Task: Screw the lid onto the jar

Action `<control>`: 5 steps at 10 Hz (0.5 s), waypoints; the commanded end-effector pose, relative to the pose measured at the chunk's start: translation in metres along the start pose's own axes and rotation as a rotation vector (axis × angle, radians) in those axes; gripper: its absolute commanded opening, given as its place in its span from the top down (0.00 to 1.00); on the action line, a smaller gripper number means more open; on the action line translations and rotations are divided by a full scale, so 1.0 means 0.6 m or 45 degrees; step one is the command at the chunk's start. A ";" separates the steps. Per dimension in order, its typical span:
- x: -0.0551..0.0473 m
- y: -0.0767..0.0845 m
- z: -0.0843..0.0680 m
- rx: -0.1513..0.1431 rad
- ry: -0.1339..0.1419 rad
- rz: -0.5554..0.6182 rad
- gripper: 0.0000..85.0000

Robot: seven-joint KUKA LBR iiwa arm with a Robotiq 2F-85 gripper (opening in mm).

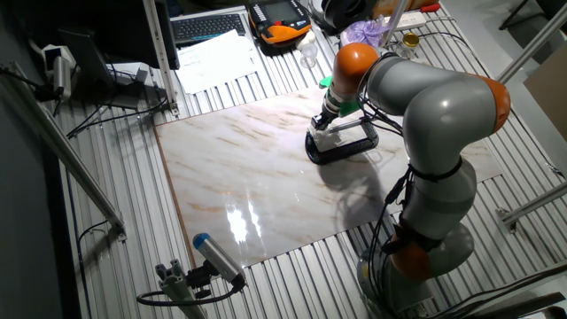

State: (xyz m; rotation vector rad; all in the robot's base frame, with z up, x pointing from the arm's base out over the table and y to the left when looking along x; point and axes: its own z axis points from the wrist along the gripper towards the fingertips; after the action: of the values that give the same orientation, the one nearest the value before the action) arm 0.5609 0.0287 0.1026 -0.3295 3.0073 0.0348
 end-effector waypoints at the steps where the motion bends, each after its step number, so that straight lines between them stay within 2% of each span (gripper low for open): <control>1: 0.000 0.000 0.000 0.002 0.000 0.001 1.00; 5: 0.001 0.000 0.003 0.004 0.000 0.005 1.00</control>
State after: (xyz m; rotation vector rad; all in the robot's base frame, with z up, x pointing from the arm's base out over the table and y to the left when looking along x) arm 0.5607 0.0286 0.1006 -0.3232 3.0081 0.0274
